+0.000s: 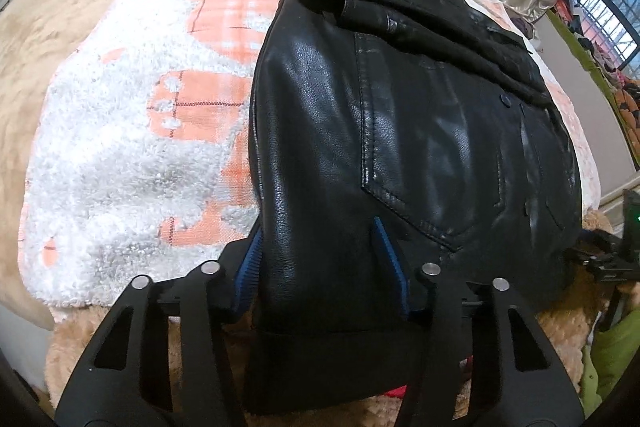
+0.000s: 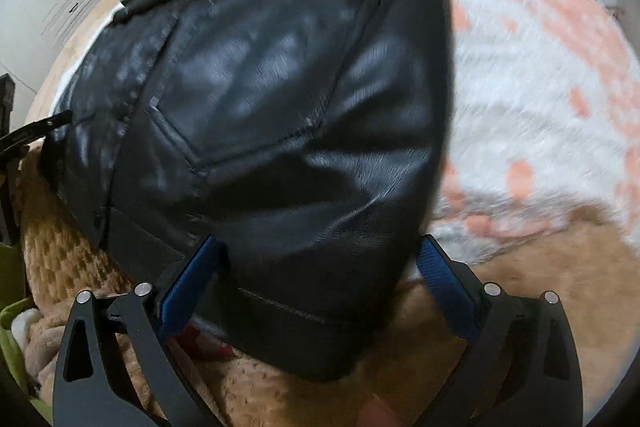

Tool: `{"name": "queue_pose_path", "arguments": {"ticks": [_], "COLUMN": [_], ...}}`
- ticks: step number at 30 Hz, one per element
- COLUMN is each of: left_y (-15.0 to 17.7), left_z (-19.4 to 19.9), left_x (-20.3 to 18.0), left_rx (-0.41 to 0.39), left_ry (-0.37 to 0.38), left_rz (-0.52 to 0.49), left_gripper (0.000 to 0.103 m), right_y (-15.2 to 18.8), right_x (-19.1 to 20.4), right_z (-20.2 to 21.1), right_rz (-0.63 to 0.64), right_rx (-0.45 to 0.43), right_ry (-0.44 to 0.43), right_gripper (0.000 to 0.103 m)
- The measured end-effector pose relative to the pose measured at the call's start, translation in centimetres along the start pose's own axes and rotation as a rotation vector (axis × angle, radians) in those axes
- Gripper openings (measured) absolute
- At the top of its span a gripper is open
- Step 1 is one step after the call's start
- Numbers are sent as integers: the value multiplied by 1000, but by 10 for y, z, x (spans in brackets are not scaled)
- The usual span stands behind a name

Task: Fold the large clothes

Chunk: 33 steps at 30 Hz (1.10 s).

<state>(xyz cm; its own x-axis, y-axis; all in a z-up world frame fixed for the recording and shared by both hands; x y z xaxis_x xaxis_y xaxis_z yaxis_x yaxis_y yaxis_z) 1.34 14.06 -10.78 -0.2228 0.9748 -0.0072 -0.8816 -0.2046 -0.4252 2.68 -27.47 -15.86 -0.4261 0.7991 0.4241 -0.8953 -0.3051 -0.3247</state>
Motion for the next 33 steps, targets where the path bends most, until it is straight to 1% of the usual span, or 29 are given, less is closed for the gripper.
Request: {"name": "queue_pose_path", "arguments": {"ticks": [1,3,4,5,6,8,11,13,15,20,23,24,26,27,30,33], "left_y": [0,0,0,0,0,-1,-4,-7,-14,-38,-61,-71,-85,-92,-112,-129], "left_z": [1,2,3,3,4,7,15,19,23,41,56,62,68,73,83,91], "left_x": [1,3,4,5,5,4,2,2,2,-4,-9,-10,-12,-14,-16,-20], "left_rx": [-2,-7,-10,-11,-13,-25,-47,-52,-59,-112,-175,-207,-236,-252,-287,-301], "left_ry": [-2,-4,-5,-7,-11,-24,-26,-18,6,39,38,26,27,37,51,64], "left_rz": [0,3,7,14,16,12,11,14,29,42,51,55,60,69,83,84], "left_gripper": [37,33,31,29,27,21,15,13,13,11,10,10,5,5,4,4], "right_y": [1,2,1,0,-1,-4,-11,-20,-32,-64,-84,-89,-103,-107,-131,-149], "right_x": [1,6,8,9,7,8,18,22,27,35,35,35,30,28,19,13], "right_z": [-3,1,9,16,24,36,53,67,86,121,135,138,147,148,154,154], "right_rz": [21,45,58,64,65,62,107,116,126,152,159,155,130,121,98,62], "right_rx": [-5,-16,-43,-62,-86,-123,-191,-248,-331,-470,-521,-535,-570,-580,-612,-634], "right_ry": [10,-7,-22,-28,-37,-82,-120,-173,-242,-306,-304,-305,-326,-329,-309,-319], "right_gripper": [91,73,49,28,21,13,9,8,6,6,6,6,6,6,6,6]}}
Point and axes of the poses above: each gripper's, at about its wrist camera, not at the fingertips, and z roughly against the way its jaws point, x to its left, y to its underside, the point moved 6 cm from there along -z, roughly the way its jaws point, and after that the axes turned 15 degrees about -y, right-handed, at the moved point
